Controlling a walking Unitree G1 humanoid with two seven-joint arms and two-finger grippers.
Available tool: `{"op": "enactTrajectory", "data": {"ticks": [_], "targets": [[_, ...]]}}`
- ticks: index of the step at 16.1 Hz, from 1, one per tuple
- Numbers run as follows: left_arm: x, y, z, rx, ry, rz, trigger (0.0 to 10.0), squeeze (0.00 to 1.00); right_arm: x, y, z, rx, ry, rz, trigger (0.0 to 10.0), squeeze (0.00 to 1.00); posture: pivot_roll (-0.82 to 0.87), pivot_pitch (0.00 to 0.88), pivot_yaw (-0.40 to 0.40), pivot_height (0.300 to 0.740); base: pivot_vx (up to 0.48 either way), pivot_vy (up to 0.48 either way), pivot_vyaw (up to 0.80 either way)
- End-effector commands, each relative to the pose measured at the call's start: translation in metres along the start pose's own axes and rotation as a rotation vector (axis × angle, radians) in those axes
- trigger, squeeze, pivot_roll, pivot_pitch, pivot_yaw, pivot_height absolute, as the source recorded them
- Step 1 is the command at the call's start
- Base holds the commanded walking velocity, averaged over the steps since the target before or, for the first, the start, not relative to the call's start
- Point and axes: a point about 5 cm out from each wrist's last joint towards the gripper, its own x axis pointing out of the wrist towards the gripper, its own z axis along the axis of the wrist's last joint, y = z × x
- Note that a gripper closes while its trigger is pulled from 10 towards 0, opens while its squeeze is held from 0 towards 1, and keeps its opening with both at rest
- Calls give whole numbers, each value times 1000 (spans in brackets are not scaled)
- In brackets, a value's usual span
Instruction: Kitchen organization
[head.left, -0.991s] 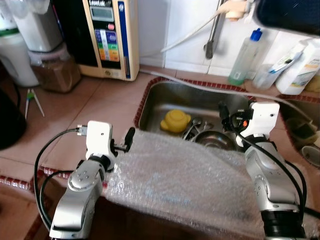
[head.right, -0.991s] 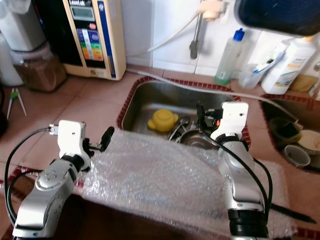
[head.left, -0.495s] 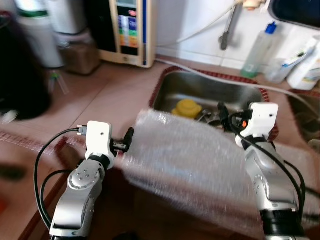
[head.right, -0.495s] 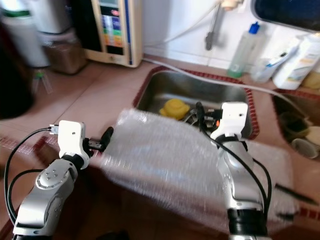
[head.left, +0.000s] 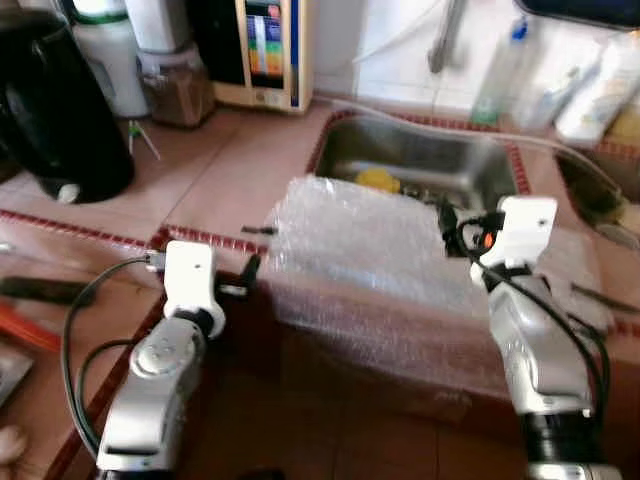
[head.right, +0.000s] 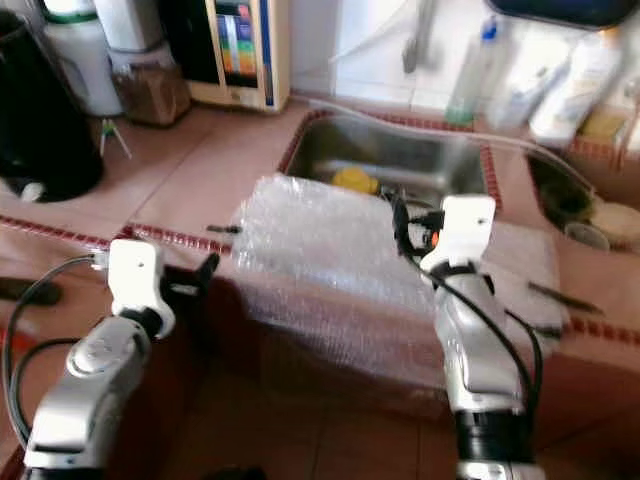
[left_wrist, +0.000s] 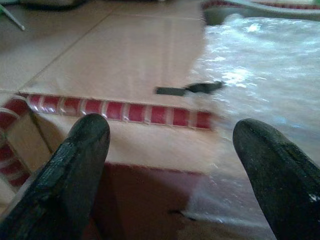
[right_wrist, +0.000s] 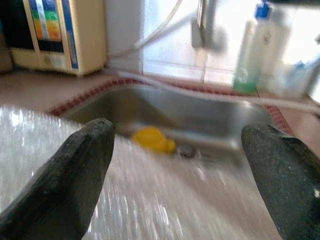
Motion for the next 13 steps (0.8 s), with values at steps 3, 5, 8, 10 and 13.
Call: {"op": "enactTrajectory", "data": {"ticks": [3, 5, 8, 10, 13], "targets": [[2, -1, 1, 3, -1, 1, 10000, 0, 3, -3, 5, -10, -17, -1, 10000, 0, -2, 37, -39, 740, -265, 0, 0], [2, -2, 0, 1, -3, 2, 10000, 0, 4, -1, 6, -11, -18, 3, 10000, 0, -1, 35, -42, 740, -253, 0, 0], [2, -1, 0, -4, -4, 7, 10000, 0, 4, 2, 5, -9, -15, 12, 10000, 0, 2, 32, -45, 740, -246, 0, 0], [2, 0, 0, -6, -3, 9, 10000, 0, 3, 4, 4, -8, -12, 14, 10000, 0, 1, 32, -44, 740, -247, 0, 0], [3, -1, -1, -7, -1, 3, 10000, 0, 3, 4, 2, -8, -8, 11, 10000, 0, -2, 31, -41, 740, -164, 0, 0]]}}
